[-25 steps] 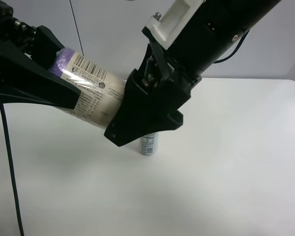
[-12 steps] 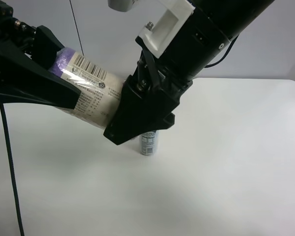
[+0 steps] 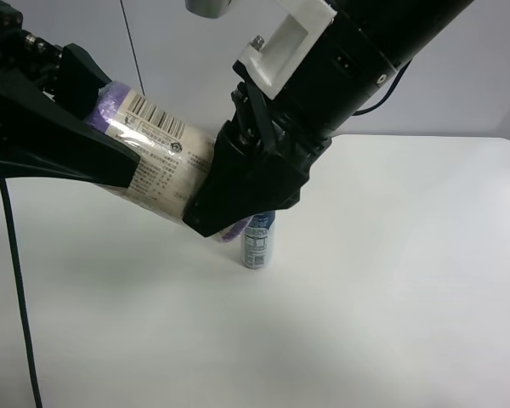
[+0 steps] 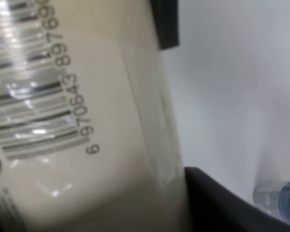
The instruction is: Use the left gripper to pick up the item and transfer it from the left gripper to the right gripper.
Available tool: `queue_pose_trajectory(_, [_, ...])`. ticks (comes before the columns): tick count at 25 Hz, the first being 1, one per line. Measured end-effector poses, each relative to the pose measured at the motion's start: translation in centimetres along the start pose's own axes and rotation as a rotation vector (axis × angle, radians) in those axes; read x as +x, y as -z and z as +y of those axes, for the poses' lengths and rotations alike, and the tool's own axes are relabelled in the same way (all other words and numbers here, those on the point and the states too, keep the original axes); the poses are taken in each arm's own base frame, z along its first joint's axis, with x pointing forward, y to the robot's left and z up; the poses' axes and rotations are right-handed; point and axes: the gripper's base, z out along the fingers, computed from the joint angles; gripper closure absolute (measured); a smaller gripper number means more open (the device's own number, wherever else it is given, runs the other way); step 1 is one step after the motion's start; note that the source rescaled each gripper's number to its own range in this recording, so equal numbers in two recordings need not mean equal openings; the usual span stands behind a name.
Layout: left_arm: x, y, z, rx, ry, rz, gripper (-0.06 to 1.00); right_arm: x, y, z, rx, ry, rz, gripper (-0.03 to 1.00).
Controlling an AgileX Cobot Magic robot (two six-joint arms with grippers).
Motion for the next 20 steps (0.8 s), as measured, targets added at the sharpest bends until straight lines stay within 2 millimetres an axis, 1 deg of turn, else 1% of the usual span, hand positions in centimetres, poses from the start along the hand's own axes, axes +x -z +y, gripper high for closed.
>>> queue_pose_trajectory(5, [0.0,0.0,0.0,0.0,0.0,0.0,0.94,0.0,0.0,0.0,0.0,0.0,0.0,0.87])
queue_pose_trajectory(6, [0.0,0.0,0.0,0.0,0.001,0.0,0.91,0.0,0.0,0.0,0.0,0.0,0.0,0.87])
queue_pose_trajectory(7, [-0.02,0.0,0.0,0.0,0.01,-0.003,0.78,0.01,0.0,-0.01,0.001,0.001,0.001,0.89])
queue_pose_trajectory(8, [-0.14,0.0,-0.02,0.002,0.031,-0.015,0.57,0.03,-0.02,-0.04,0.002,0.002,0.003,0.9])
queue_pose_trajectory(9, [-0.21,0.02,-0.05,0.003,0.051,-0.022,0.28,0.04,-0.02,-0.04,0.003,0.002,0.004,0.92])
queue_pose_trajectory(10, [-0.24,0.02,-0.06,0.004,0.067,-0.025,0.15,0.05,-0.06,-0.06,0.002,0.002,0.005,0.94])
queue_pose_trajectory(11, [-0.25,0.02,-0.06,0.005,0.079,-0.027,0.06,0.05,-0.06,-0.06,0.002,0.002,0.005,0.94])
queue_pose_trajectory(12, [-0.26,0.02,-0.06,0.005,0.086,-0.028,0.01,0.05,-0.06,-0.06,0.002,0.002,0.005,0.94])
queue_pose_trajectory(14, [-0.26,0.02,-0.06,0.005,0.09,-0.028,-0.03,0.07,-0.13,-0.11,0.003,0.002,0.008,0.95])
queue_pose_trajectory(20, [-0.26,0.02,-0.06,0.005,0.093,-0.028,-0.04,0.07,-0.11,-0.1,0.003,0.003,0.008,0.96])
